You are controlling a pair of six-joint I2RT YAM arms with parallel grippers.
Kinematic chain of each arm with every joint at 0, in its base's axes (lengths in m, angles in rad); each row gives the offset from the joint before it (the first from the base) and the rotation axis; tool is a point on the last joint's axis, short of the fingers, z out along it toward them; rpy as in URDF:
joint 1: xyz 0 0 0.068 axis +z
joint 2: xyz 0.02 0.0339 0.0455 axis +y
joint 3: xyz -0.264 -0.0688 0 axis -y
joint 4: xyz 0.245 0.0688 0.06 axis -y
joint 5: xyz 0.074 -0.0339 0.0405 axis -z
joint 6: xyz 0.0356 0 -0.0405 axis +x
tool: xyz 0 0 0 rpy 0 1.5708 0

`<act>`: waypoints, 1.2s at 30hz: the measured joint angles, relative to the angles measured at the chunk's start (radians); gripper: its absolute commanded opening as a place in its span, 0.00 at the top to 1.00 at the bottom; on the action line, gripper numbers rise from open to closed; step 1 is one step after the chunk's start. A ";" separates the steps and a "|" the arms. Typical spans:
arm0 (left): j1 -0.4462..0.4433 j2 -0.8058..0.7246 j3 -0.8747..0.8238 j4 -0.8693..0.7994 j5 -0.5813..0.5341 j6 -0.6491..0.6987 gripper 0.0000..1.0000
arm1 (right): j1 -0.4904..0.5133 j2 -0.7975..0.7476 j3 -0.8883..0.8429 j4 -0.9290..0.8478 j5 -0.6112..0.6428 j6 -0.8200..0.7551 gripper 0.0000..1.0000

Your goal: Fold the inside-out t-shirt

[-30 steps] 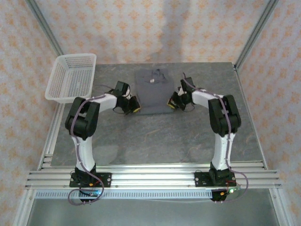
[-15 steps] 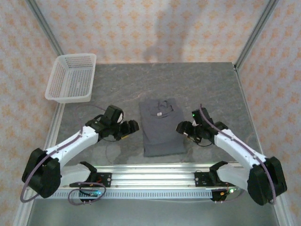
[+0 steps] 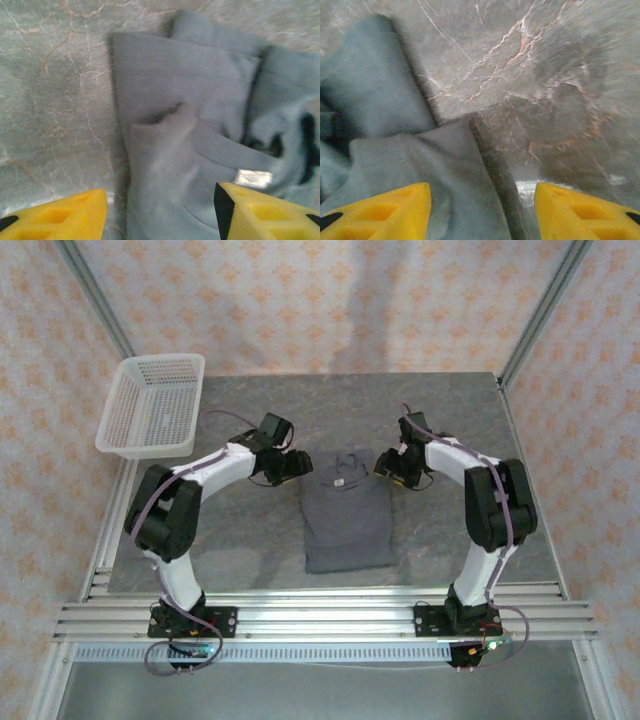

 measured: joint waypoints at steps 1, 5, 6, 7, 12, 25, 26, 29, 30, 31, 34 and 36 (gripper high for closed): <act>0.000 0.023 0.001 0.006 0.003 0.003 0.52 | 0.000 0.021 0.006 0.003 -0.013 -0.005 0.53; 0.000 0.084 0.006 0.035 0.040 0.003 0.69 | -0.009 0.042 0.037 0.010 -0.050 -0.011 0.80; 0.000 0.093 0.010 0.045 0.052 0.002 0.75 | -0.008 0.048 0.047 0.016 -0.059 -0.013 0.86; 0.000 0.101 0.011 0.056 0.058 0.003 0.81 | -0.006 0.052 0.052 0.021 -0.065 -0.014 0.90; 0.000 0.115 0.014 0.086 0.082 -0.003 1.00 | -0.003 0.054 0.055 0.024 -0.097 -0.023 1.00; -0.001 -0.342 -0.117 0.074 0.079 -0.005 1.00 | -0.003 -0.494 -0.168 0.071 -0.142 -0.006 1.00; -0.001 -0.397 -0.132 0.077 0.074 -0.005 1.00 | -0.003 -0.547 -0.192 0.084 -0.147 0.000 1.00; -0.001 -0.488 -0.157 0.082 0.051 0.010 1.00 | -0.002 -0.647 -0.244 0.138 -0.150 0.020 1.00; -0.001 -0.494 -0.157 0.087 0.043 0.021 1.00 | -0.002 -0.654 -0.249 0.159 -0.149 0.025 1.00; -0.001 -0.491 -0.155 0.093 0.037 0.029 1.00 | -0.002 -0.649 -0.249 0.179 -0.149 0.028 1.00; -0.001 -0.398 -0.091 0.075 0.004 0.059 1.00 | -0.002 -0.569 -0.218 0.235 -0.153 0.034 1.00; -0.001 -0.301 -0.025 0.066 -0.023 0.074 1.00 | -0.002 -0.468 -0.161 0.257 -0.167 0.035 1.00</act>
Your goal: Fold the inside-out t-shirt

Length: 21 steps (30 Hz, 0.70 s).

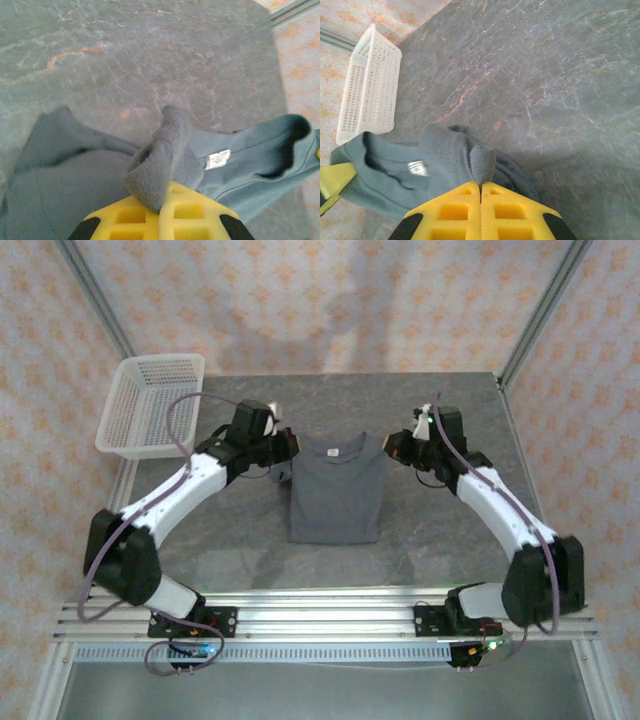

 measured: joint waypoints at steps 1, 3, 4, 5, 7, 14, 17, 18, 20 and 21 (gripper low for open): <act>0.000 0.029 0.014 0.000 -0.013 0.003 1.00 | 0.000 0.043 0.024 0.008 -0.007 0.000 1.00; 0.006 0.080 0.021 -0.006 -0.044 0.011 1.00 | 0.000 0.139 0.082 0.018 -0.030 -0.001 1.00; 0.010 0.093 0.021 -0.016 -0.058 0.017 1.00 | 0.000 0.172 0.101 0.022 -0.040 0.000 1.00; 0.016 0.102 0.022 -0.027 -0.074 0.023 1.00 | 0.000 0.202 0.121 0.024 -0.047 0.000 1.00; 0.029 0.110 0.035 -0.059 -0.111 0.026 1.00 | 0.000 0.243 0.151 0.029 -0.059 0.000 1.00; 0.113 0.198 0.134 -0.117 -0.201 0.024 0.82 | 0.002 0.420 0.286 0.061 -0.068 0.037 0.81; 0.145 0.256 0.130 -0.117 -0.215 0.019 0.65 | 0.004 0.517 0.350 0.035 -0.078 0.039 0.68; 0.156 0.272 0.124 -0.116 -0.214 0.013 0.58 | 0.004 0.546 0.375 0.015 -0.080 0.034 0.59; 0.173 0.285 0.109 -0.116 -0.211 0.006 0.47 | 0.004 0.574 0.394 -0.021 -0.074 0.019 0.42; 0.180 0.284 0.100 -0.116 -0.210 0.003 0.42 | 0.004 0.573 0.393 -0.047 -0.062 0.005 0.40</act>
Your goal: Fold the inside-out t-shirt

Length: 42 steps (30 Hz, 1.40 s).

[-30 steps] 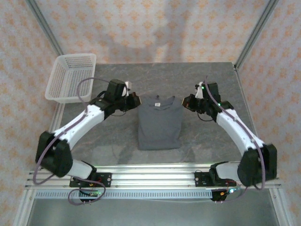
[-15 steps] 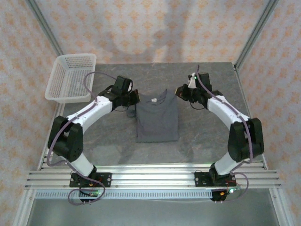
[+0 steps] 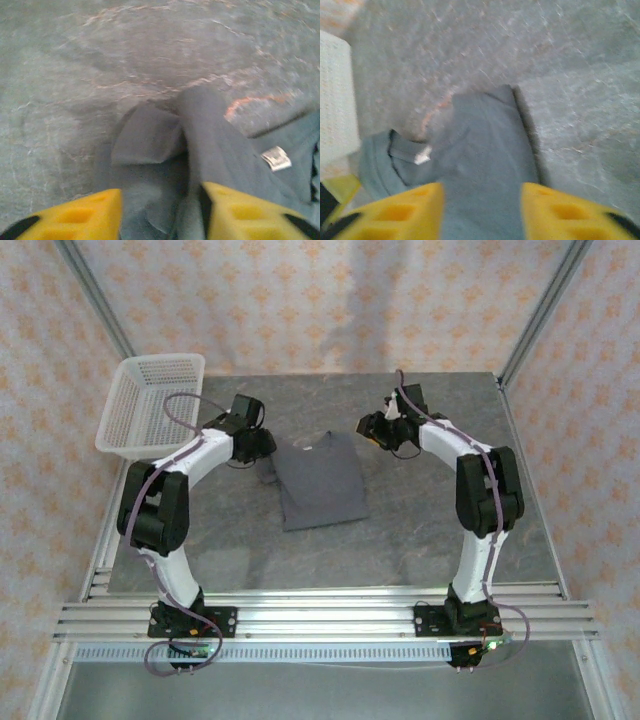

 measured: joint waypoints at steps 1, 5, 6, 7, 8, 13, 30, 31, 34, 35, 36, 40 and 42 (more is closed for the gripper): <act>0.004 -0.006 -0.008 0.002 0.001 -0.002 0.40 | 0.000 -0.003 -0.001 -0.014 0.007 -0.013 0.39; 0.008 -0.076 -0.056 0.015 0.030 -0.027 0.33 | 0.000 -0.014 0.001 -0.052 0.016 -0.064 0.39; 0.008 -0.097 -0.068 0.016 0.045 -0.038 0.31 | 0.000 -0.011 0.006 -0.067 0.015 -0.073 0.39; 0.008 -0.105 -0.070 0.017 0.058 -0.047 0.31 | 0.001 -0.004 0.015 -0.082 0.014 -0.079 0.39; 0.008 -0.109 -0.070 0.024 0.074 -0.056 0.30 | 0.004 0.012 0.033 -0.095 0.012 -0.085 0.39; 0.008 0.005 0.013 0.030 0.161 -0.085 0.29 | 0.041 0.166 0.193 -0.134 0.012 -0.103 0.40; -0.003 0.335 0.316 0.150 0.480 -0.163 1.00 | 0.083 0.249 0.158 -0.087 -0.089 0.040 0.97; -0.011 0.330 0.321 0.185 0.504 -0.158 1.00 | 0.065 0.214 0.115 -0.067 -0.087 0.061 0.99; -0.038 0.272 0.293 0.289 0.560 -0.153 1.00 | 0.011 0.061 -0.016 -0.018 -0.064 0.095 1.00; -0.046 0.238 0.266 0.323 0.573 -0.146 1.00 | -0.001 -0.002 -0.063 0.005 -0.052 0.101 1.00; -0.053 0.205 0.239 0.348 0.578 -0.138 1.00 | -0.006 -0.056 -0.102 0.027 -0.042 0.105 1.00; -0.072 0.091 0.096 0.425 0.581 -0.100 1.00 | 0.030 -0.233 -0.255 0.087 -0.011 0.099 0.91; -0.072 0.082 0.016 0.470 0.580 -0.094 1.00 | 0.061 -0.243 -0.290 0.085 -0.001 0.080 0.81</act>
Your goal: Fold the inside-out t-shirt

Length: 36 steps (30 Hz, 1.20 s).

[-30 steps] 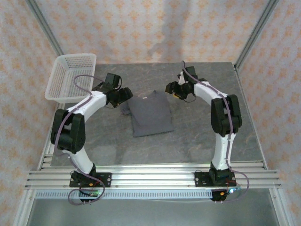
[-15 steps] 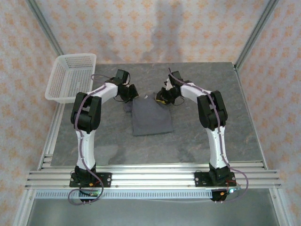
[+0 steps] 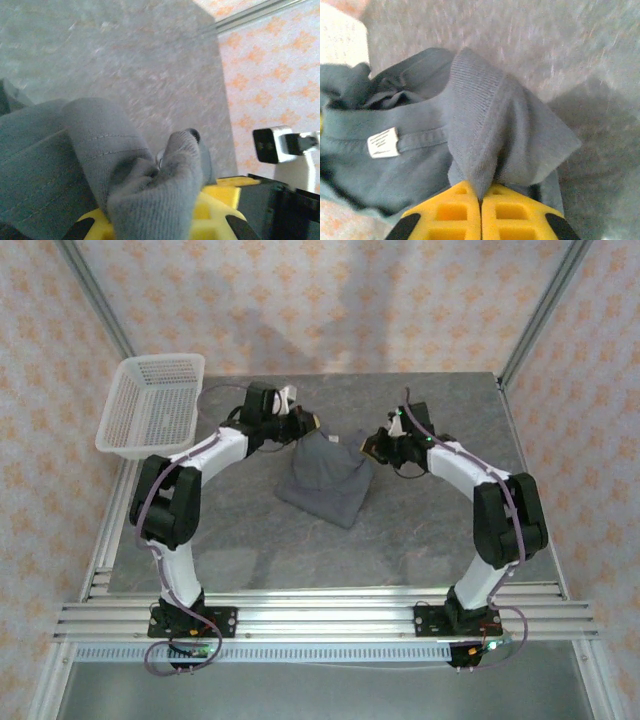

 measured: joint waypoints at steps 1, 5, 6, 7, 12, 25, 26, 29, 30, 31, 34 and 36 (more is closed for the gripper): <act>0.001 0.008 -0.038 0.003 -0.007 0.007 1.00 | 0.014 0.009 -0.009 -0.007 0.005 -0.009 0.78; 0.005 0.099 -0.092 -0.032 -0.062 0.038 1.00 | 0.033 0.077 0.002 -0.072 0.039 -0.040 0.70; 0.008 0.121 -0.092 -0.036 -0.069 0.045 0.99 | 0.033 0.096 0.019 -0.098 0.053 -0.051 0.69; 0.012 0.140 -0.092 -0.040 -0.074 0.049 0.97 | 0.031 0.114 0.040 -0.122 0.067 -0.061 0.66; 0.023 0.127 -0.095 -0.034 -0.085 0.066 0.93 | 0.021 0.151 0.167 -0.198 0.126 -0.107 0.53; 0.012 -0.042 -0.305 -0.033 -0.121 0.091 0.93 | 0.049 0.406 0.393 -0.265 0.120 -0.147 0.51; 0.007 -0.043 -0.305 -0.032 -0.121 0.093 0.93 | 0.053 0.406 0.395 -0.264 0.112 -0.149 0.52; -0.001 -0.048 -0.305 -0.031 -0.120 0.097 0.91 | 0.077 0.409 0.390 -0.280 0.080 -0.149 0.60; -0.004 -0.052 -0.305 -0.031 -0.121 0.098 0.90 | 0.086 0.409 0.386 -0.279 0.063 -0.144 0.68; -0.004 -0.058 -0.305 -0.031 -0.121 0.098 0.90 | 0.093 0.410 0.382 -0.278 0.043 -0.138 0.72; -0.004 -0.082 -0.304 -0.032 -0.121 0.111 0.88 | 0.108 0.410 0.377 -0.272 -0.019 -0.108 0.89; -0.004 -0.092 -0.299 -0.031 -0.121 0.116 0.88 | 0.110 0.404 0.369 -0.253 -0.047 -0.085 0.94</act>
